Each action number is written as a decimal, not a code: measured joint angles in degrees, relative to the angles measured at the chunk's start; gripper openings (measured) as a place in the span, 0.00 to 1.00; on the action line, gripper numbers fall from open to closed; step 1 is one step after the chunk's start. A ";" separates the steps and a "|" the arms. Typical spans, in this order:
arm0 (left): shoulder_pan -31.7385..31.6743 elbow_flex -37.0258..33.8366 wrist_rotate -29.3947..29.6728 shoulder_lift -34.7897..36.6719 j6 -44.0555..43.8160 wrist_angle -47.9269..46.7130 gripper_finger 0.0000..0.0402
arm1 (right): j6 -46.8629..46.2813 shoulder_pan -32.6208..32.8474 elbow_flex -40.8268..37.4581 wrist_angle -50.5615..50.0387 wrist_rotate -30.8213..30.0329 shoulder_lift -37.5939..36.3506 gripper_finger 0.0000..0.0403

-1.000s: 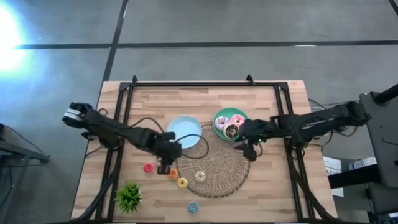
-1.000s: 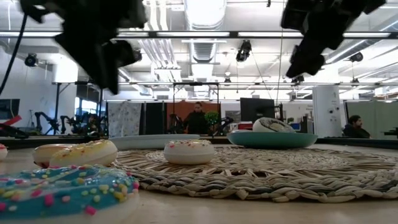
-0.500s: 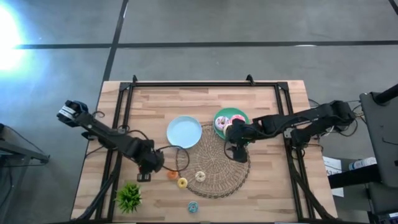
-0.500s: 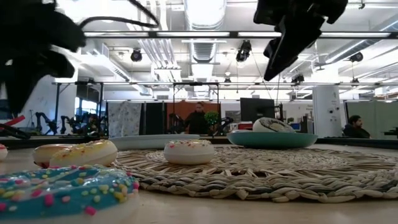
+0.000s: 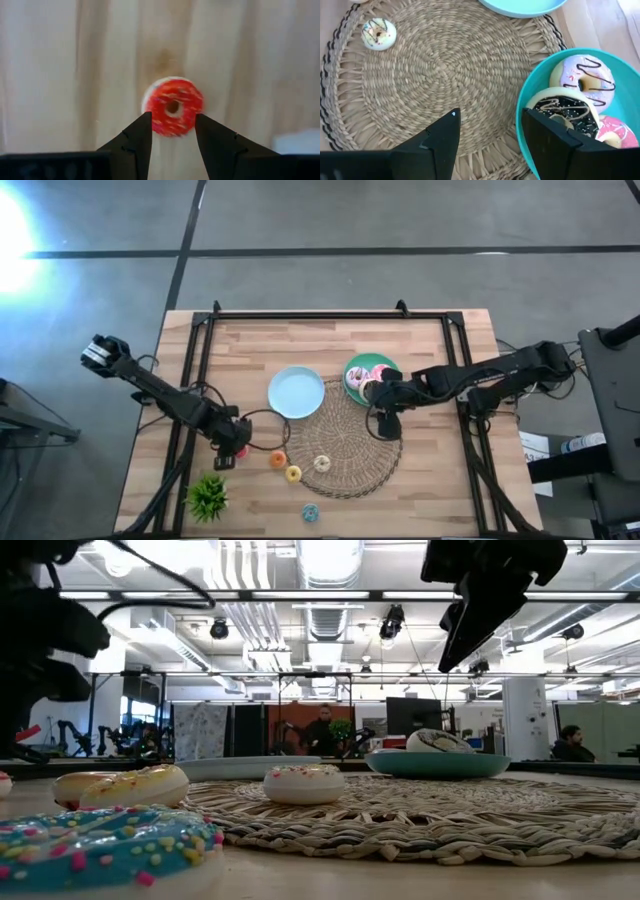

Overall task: Pick & Place donuts
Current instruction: Put the small red donut on the blue plate

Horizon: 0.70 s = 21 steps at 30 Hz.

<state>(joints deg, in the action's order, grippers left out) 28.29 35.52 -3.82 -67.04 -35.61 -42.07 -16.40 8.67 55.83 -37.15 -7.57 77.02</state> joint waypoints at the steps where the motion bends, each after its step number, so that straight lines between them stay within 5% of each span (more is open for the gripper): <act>1: -0.02 -0.19 1.08 -0.62 -0.35 0.04 0.31 | -0.07 0.00 0.00 0.07 -0.13 -0.01 0.50; 11: -0.39 -0.99 1.88 -4.59 -0.50 2.15 0.29 | -0.14 -0.04 -0.09 0.07 -0.14 -0.02 0.50; 21: -0.55 -3.10 2.61 -6.37 -2.41 6.47 0.07 | -2.96 -0.04 -0.13 -0.12 -0.18 -1.04 0.50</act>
<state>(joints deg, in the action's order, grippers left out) 27.75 32.42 -1.21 -73.41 -38.02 -35.60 -19.35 8.62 55.70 -37.27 -7.74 75.98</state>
